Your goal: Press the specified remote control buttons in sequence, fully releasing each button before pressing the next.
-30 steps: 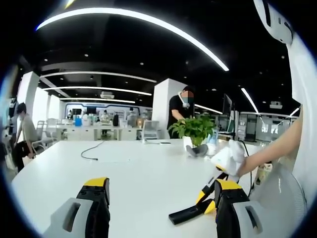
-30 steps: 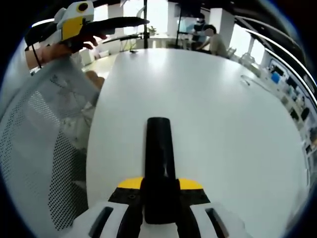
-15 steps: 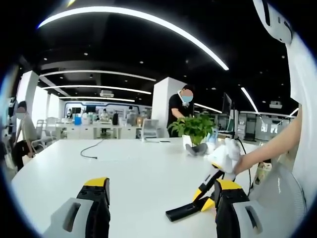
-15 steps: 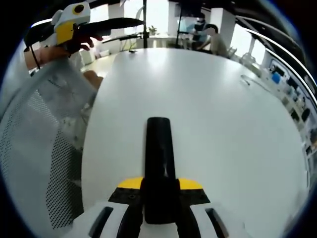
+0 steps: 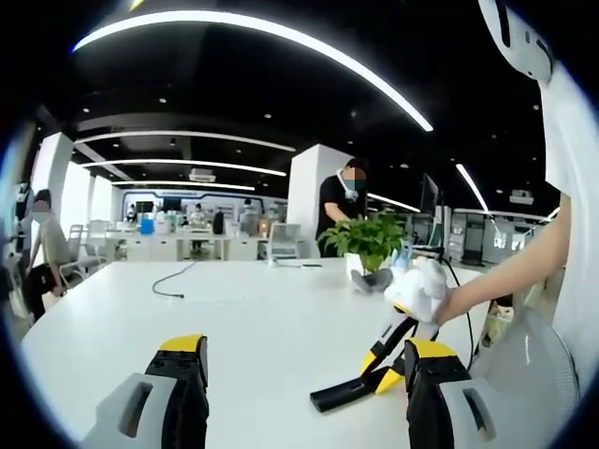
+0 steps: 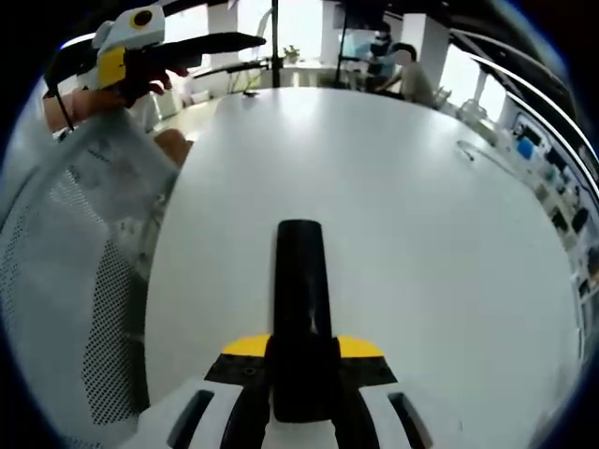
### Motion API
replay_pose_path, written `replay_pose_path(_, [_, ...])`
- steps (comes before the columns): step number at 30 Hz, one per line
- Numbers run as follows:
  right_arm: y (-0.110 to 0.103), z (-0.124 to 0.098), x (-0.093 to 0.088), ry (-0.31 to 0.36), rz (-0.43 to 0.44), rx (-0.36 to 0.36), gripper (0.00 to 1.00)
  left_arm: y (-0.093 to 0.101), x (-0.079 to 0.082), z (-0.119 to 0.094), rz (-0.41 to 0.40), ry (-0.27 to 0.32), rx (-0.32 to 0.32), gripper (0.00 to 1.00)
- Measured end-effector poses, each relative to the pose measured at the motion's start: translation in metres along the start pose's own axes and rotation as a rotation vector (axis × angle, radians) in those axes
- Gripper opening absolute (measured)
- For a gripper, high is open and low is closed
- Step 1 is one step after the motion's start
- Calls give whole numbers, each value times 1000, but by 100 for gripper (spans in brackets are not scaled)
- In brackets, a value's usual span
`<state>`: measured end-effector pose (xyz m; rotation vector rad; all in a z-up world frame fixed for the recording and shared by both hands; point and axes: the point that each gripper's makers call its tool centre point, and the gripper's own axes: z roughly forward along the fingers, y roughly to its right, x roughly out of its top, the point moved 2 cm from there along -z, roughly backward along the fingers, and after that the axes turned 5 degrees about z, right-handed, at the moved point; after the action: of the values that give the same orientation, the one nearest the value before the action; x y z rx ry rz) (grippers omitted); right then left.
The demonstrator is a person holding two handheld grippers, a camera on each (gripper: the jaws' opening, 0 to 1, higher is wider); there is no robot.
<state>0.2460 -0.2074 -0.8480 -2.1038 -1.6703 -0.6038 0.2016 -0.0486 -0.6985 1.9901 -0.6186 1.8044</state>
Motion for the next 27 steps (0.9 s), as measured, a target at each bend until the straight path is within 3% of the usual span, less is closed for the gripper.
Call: replay_pose_path(27, [22, 0, 2, -35, -25, 14, 21, 2, -3, 1, 3, -18, -8, 90])
